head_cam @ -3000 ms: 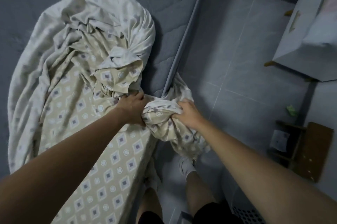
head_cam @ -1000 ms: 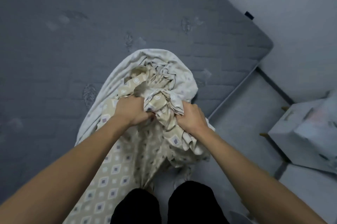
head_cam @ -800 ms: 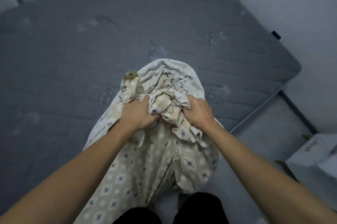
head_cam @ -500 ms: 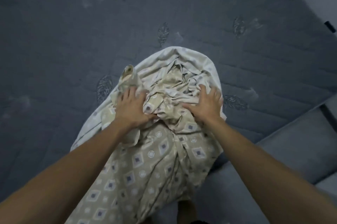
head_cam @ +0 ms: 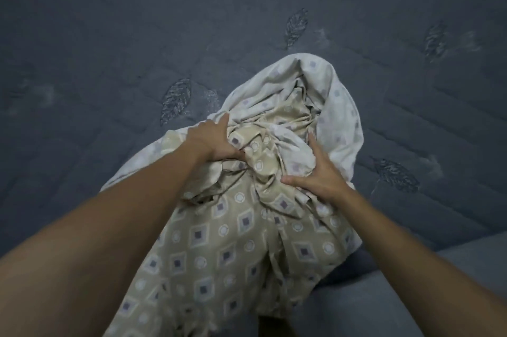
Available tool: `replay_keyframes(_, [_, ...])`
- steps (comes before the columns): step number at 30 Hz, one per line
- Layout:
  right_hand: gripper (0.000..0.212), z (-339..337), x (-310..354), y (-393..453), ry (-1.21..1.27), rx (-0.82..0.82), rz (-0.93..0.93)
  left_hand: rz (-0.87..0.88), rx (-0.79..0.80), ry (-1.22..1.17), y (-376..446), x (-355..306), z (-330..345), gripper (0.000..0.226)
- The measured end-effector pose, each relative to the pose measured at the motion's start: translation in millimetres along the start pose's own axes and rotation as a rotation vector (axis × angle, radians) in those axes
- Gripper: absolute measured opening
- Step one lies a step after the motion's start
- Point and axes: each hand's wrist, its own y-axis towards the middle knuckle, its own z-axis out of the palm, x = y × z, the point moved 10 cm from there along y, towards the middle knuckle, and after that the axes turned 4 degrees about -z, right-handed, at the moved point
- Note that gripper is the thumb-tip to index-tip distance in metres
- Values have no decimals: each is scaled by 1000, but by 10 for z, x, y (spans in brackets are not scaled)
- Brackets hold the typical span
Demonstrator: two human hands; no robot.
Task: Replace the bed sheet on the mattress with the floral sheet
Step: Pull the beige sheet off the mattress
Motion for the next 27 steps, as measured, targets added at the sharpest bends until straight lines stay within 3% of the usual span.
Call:
replay_keyframes(5, [134,360,366,-296,-10,-86,-30,-57,-81,-62,-394,314,223,110])
replay_keyframes(9, [126,817,636,-488,-59,-76,-81,-128,-56,-166,-755,794,552,104])
replay_keyframes(15, [122,1676,851,-677,-162,75,-129,-258,-125,-264,-1490,1740,998,106])
replay_keyframes(19, [116,2448,1228,-872,-182,149,-202,-370,-184,-285,-2016,2551,1211,115])
replay_keyframes(27, [106,4146,2182,-1112,-278,295,-389,-634,-273,-477,-3102,4213,1848,98])
